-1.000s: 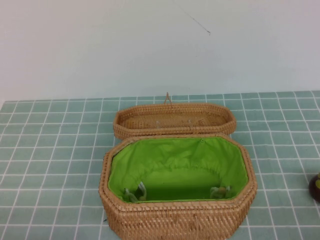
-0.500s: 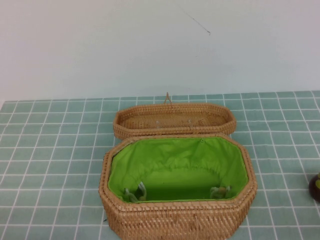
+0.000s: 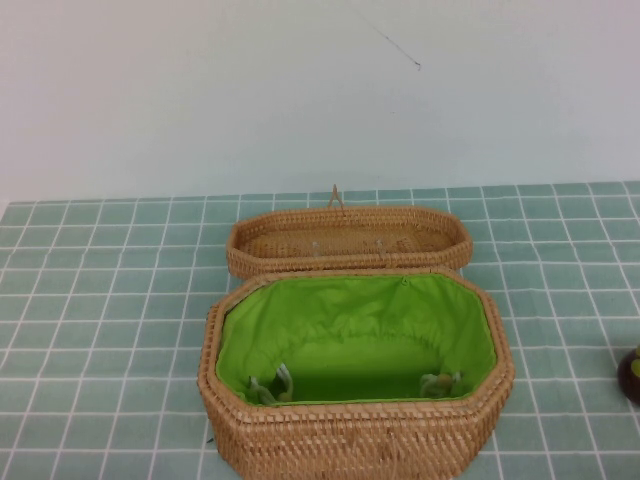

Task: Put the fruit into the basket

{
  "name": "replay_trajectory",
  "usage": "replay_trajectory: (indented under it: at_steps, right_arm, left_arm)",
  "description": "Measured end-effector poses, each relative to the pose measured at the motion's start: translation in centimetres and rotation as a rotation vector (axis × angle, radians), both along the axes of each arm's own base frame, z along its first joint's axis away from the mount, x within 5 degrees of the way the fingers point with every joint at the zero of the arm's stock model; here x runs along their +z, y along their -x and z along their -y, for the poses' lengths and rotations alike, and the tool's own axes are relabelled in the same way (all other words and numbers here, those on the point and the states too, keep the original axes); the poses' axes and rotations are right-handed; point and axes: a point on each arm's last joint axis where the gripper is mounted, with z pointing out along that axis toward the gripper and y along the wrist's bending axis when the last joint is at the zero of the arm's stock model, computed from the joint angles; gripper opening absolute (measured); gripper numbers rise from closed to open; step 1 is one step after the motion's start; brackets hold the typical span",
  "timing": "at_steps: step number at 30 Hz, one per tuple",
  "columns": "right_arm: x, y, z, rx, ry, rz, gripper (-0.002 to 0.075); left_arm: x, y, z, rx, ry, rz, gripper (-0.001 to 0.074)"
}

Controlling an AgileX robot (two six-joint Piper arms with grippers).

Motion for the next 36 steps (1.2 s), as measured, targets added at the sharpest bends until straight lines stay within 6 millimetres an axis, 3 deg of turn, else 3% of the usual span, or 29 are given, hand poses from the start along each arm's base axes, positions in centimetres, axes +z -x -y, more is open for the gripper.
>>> replay_trajectory:
  at_steps: [12, 16, 19, 21, 25, 32, 36]
  right_arm:
    - [0.1, 0.0, 0.0, -0.001, -0.001, 0.010, -0.0002]
    - [0.9, -0.2, 0.0, -0.006, -0.051, 0.098, -0.0002]
    - [2.5, -0.3, 0.1, -0.033, -0.185, 0.279, -0.0002]
    - [3.4, -0.2, 0.5, -0.070, -0.393, 0.391, -0.0002]
    - [4.0, 0.0, 1.1, -0.121, -0.617, 0.486, -0.0002]
    - [4.8, 0.2, 1.2, -0.127, -0.359, 0.540, -0.0002]
    - [7.2, 0.7, 0.2, -0.032, -0.051, 0.463, -0.0002]
  left_arm:
    - [0.0, 0.0, 0.0, 0.000, 0.000, 0.000, 0.0000]
    - [0.0, 0.0, 0.0, 0.000, 0.000, 0.000, 0.0000]
    - [0.0, 0.0, 0.0, 0.000, 0.000, 0.000, 0.0000]
    - [0.0, 0.0, 0.0, 0.000, 0.000, 0.000, 0.0000]
    - [0.0, 0.0, 0.0, 0.000, 0.000, 0.000, 0.0000]
    - [0.0, 0.0, 0.0, 0.000, 0.000, 0.000, 0.0000]
    - [0.0, 0.0, 0.0, 0.000, 0.000, 0.000, 0.0000]
